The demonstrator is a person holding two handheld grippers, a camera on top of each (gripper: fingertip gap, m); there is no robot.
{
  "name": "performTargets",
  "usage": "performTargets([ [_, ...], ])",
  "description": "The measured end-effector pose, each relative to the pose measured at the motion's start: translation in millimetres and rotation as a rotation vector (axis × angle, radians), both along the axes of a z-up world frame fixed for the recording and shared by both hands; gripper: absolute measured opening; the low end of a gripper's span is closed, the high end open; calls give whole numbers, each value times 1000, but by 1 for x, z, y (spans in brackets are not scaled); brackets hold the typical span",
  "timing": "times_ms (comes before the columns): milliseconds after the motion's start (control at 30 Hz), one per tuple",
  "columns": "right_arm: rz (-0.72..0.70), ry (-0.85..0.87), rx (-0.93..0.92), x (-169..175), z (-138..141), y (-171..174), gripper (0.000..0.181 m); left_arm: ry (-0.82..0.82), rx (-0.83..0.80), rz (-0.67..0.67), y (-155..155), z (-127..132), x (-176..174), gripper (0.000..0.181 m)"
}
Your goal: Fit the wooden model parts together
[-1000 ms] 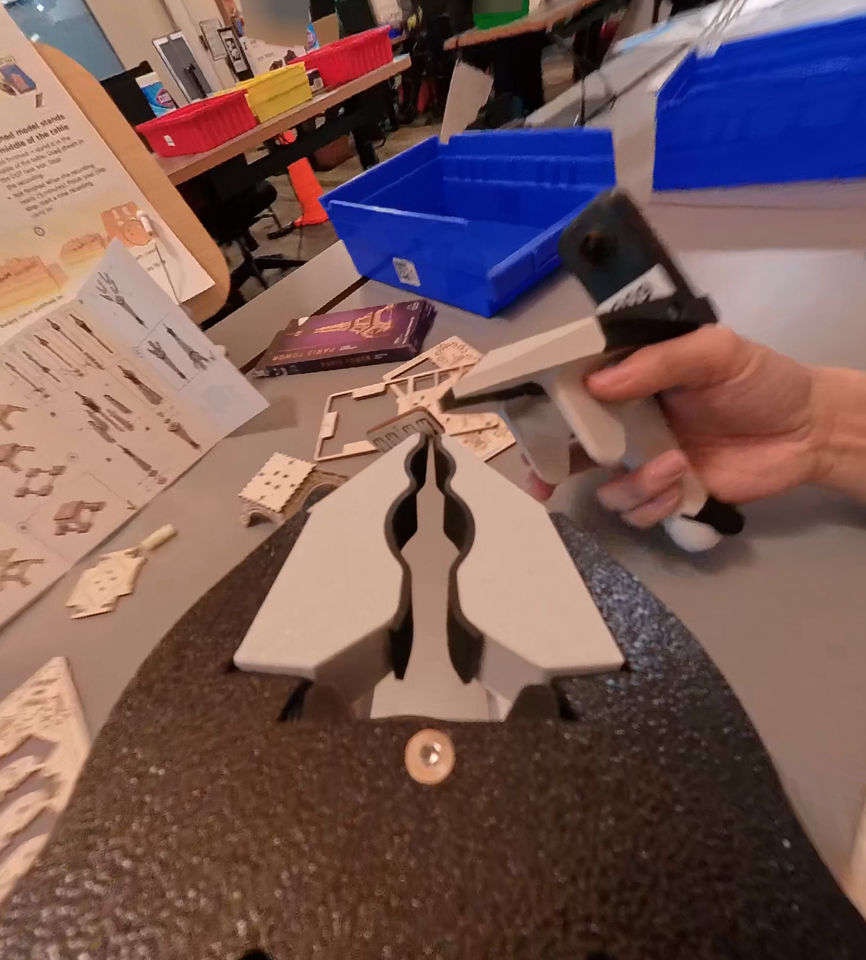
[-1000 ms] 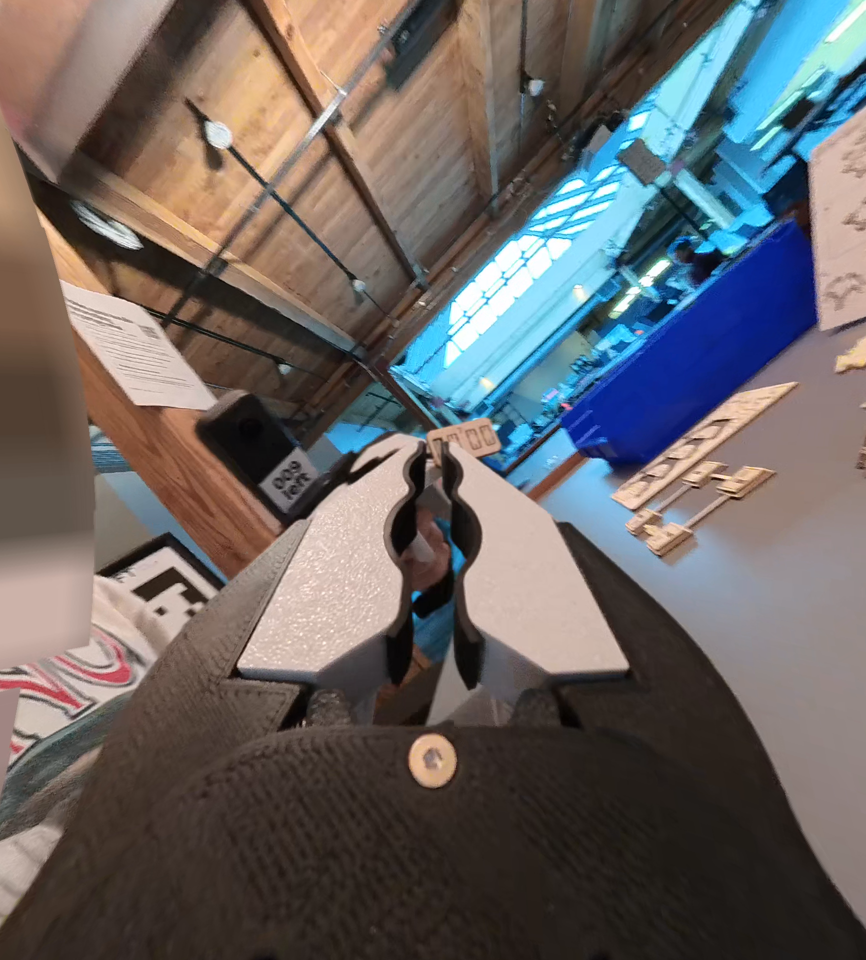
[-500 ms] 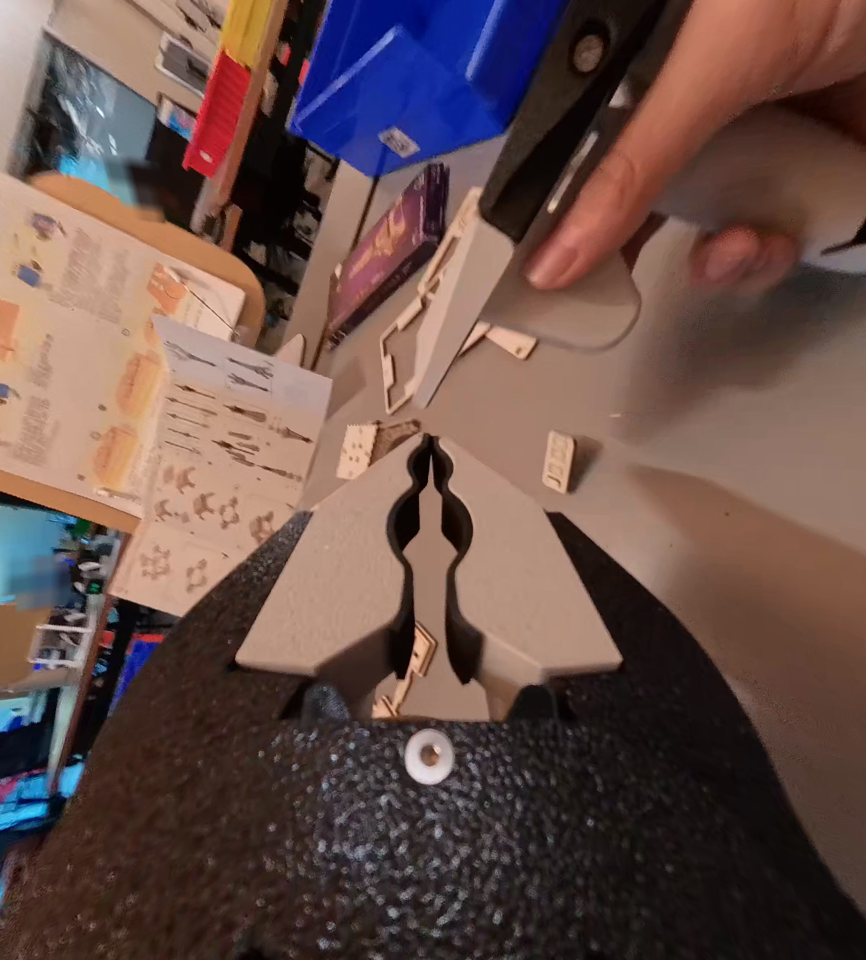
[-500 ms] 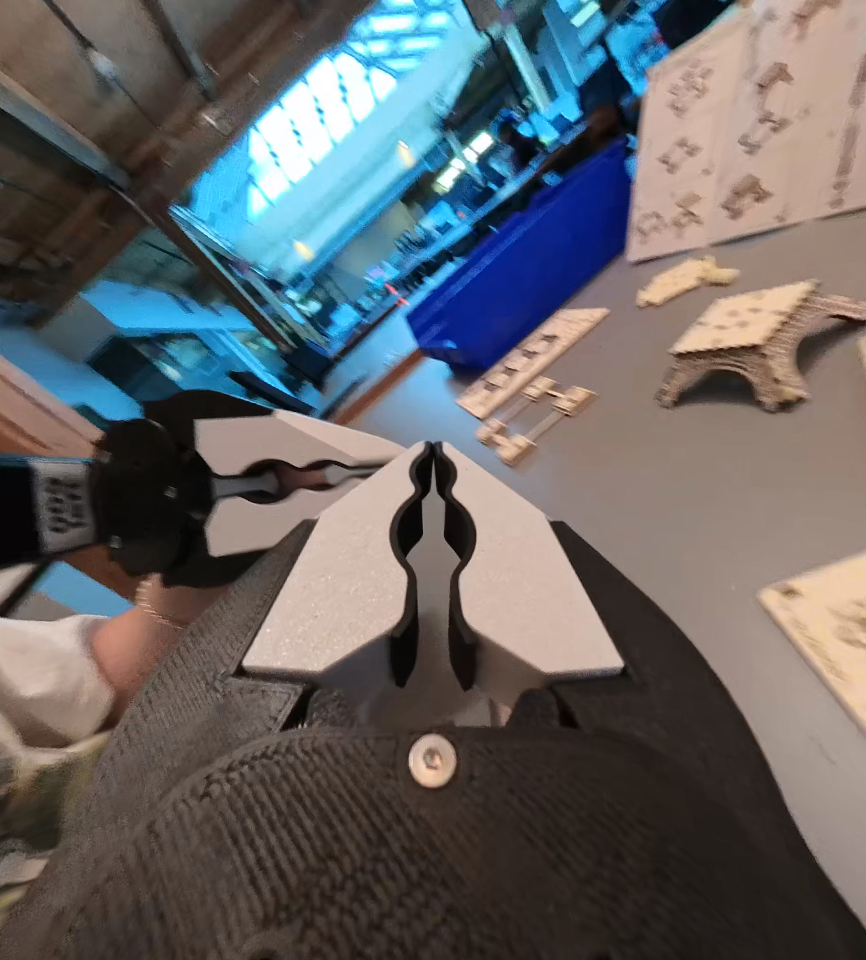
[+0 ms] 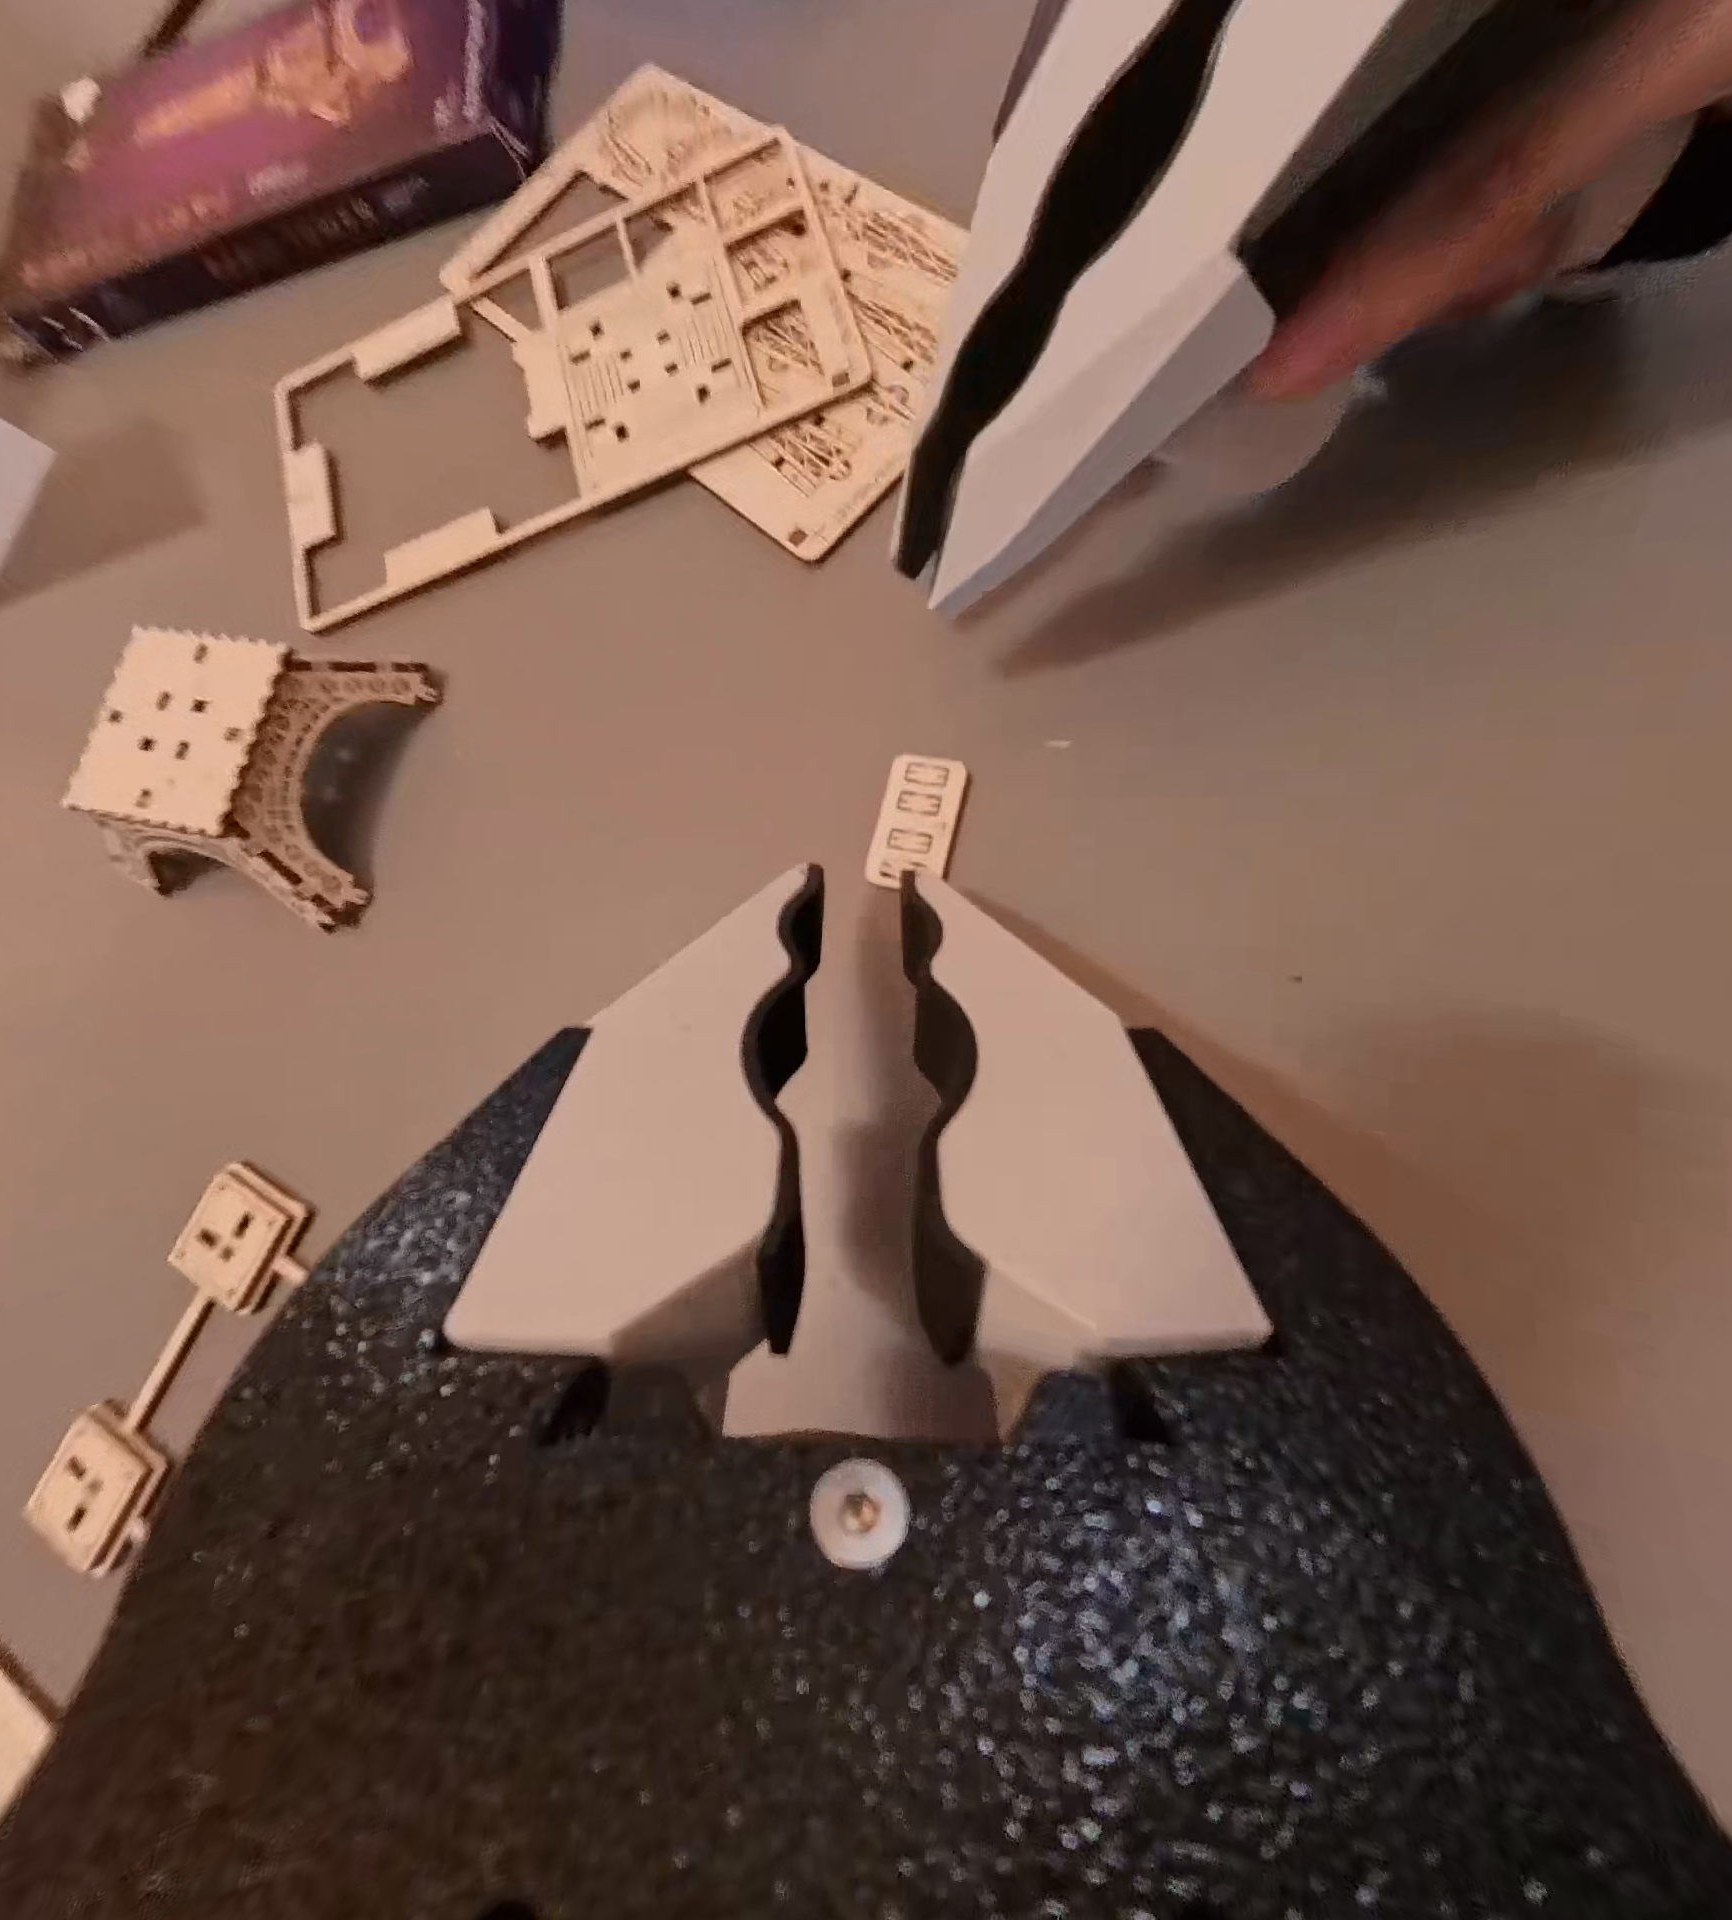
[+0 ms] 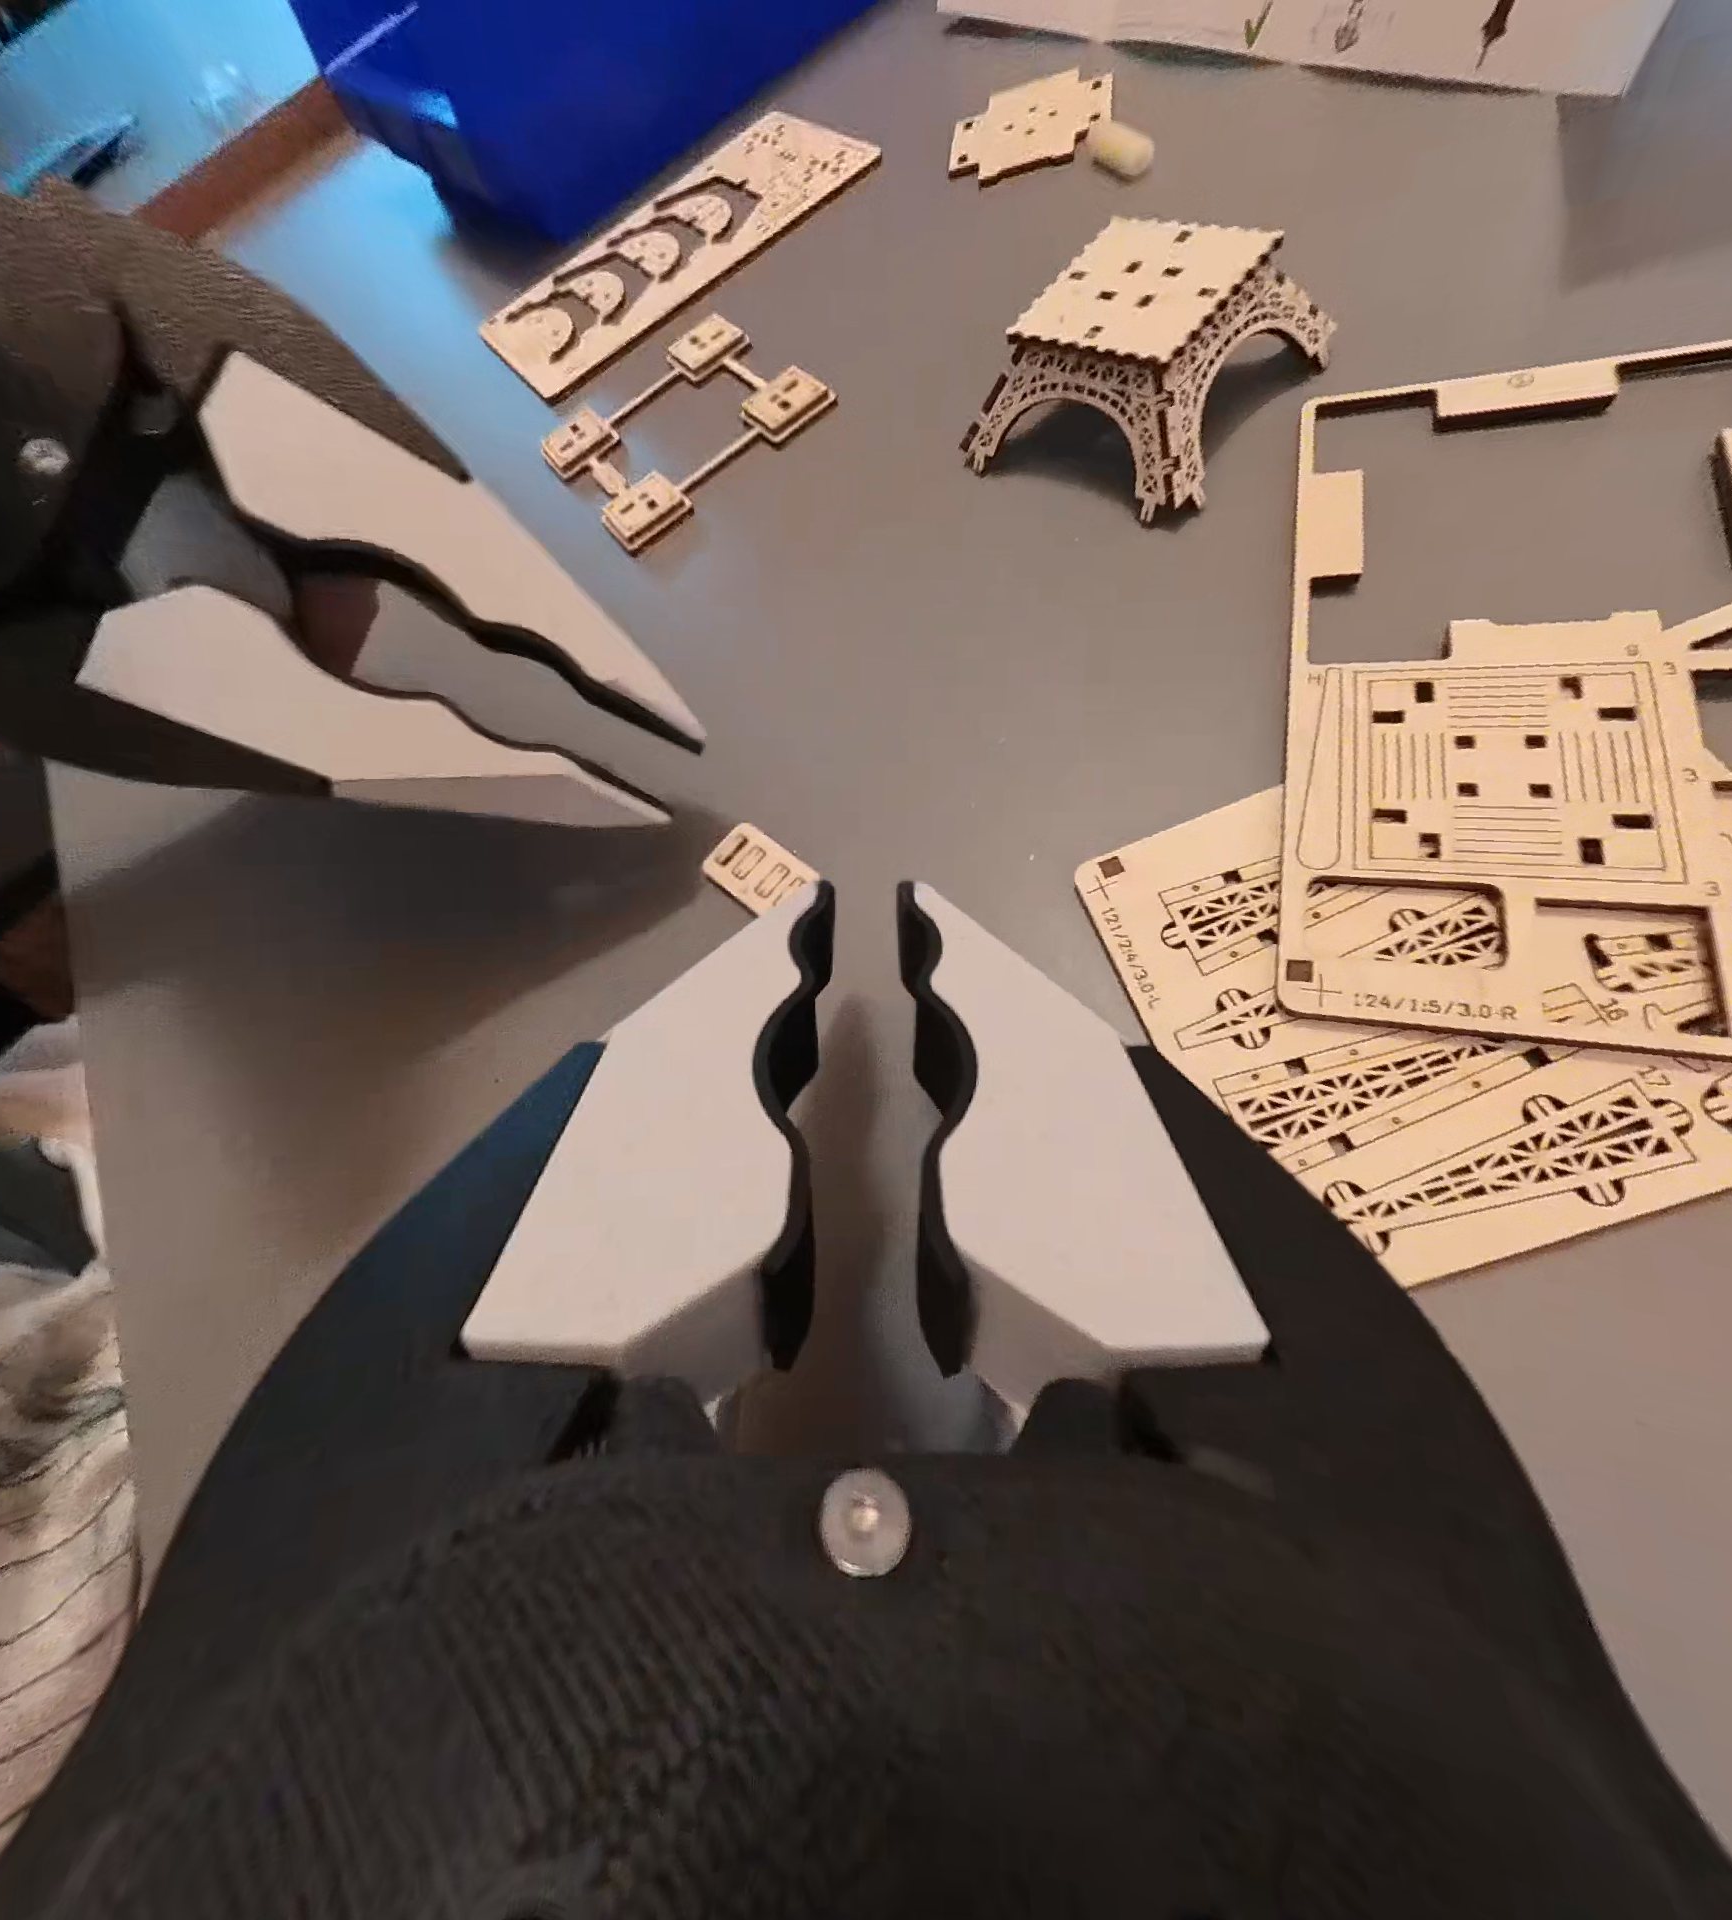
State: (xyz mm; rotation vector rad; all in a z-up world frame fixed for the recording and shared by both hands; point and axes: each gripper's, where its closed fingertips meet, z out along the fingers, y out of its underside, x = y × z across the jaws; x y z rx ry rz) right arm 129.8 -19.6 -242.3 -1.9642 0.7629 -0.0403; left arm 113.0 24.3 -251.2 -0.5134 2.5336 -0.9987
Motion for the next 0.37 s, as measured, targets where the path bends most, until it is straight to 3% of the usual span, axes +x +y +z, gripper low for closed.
performTargets([
  [33,9,-6,-3,-1,0,2,10,24,-3,-24,-1,-4,-2,12],
  [233,77,-50,-62,-8,-4,11,12,53,-43,-85,-8,-11,-4,13],
  [367,149,-215,-146,-10,-3,21,14,71,-63,-106,-10,-15,-4,10],
])
